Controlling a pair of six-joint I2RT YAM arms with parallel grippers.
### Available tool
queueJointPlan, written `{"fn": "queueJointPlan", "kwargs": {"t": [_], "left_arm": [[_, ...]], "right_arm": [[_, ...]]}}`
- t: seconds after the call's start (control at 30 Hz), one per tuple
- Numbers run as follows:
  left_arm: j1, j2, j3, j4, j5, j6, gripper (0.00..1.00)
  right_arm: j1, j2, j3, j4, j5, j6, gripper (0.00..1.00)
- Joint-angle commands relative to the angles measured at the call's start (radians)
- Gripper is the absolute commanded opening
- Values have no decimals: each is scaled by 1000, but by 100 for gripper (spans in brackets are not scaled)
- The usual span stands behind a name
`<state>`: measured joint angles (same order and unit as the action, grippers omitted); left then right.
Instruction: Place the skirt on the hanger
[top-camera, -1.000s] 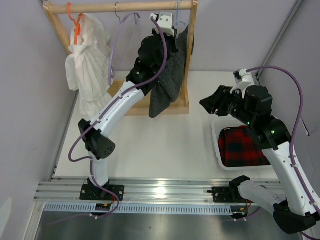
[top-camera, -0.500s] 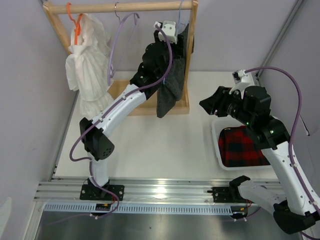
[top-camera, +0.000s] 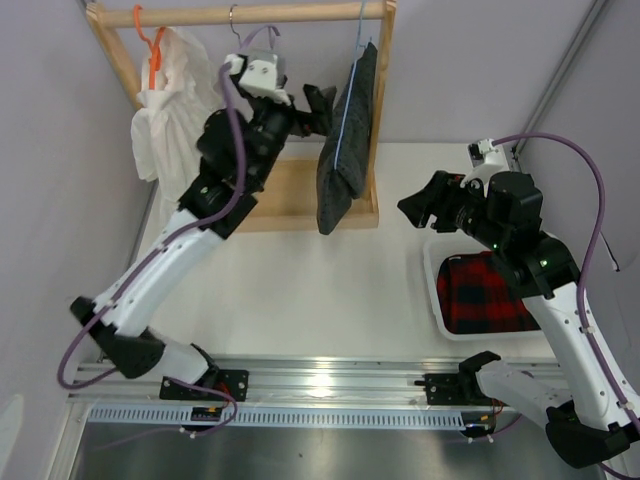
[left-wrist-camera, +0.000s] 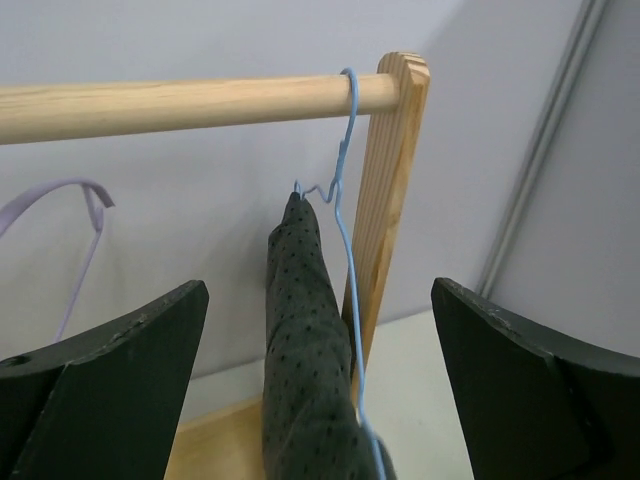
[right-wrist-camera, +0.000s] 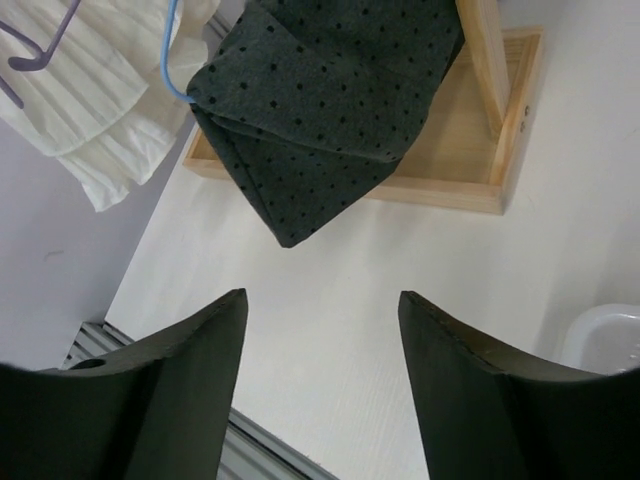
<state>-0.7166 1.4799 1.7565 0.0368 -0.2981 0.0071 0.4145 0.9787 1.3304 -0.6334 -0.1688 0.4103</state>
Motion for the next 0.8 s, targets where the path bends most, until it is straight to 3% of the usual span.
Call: {"fn": "queueJointPlan", "kwargs": {"t": [0.0, 0.13, 0.33, 0.43, 0.6, 0.77], "left_arm": [[-20, -191, -133, -113, 66, -56, 99], [-67, -407, -419, -182, 86, -110, 99], [-182, -648, -691, -330, 57, -147, 99], [-185, -768, -813, -342, 36, -179, 99], [-185, -830, -839, -394, 37, -168, 99], [-185, -826, -842, -384, 66, -168, 99]], "right_arm": [[-11, -15, 23, -3, 38, -5, 76], [-19, -26, 7, -15, 55, -1, 86], [-17, -55, -54, -26, 113, 7, 92], [-19, -67, -115, -37, 162, 15, 94], [-20, -126, -241, -25, 203, 38, 97], [-23, -143, -260, -37, 213, 59, 98]]}}
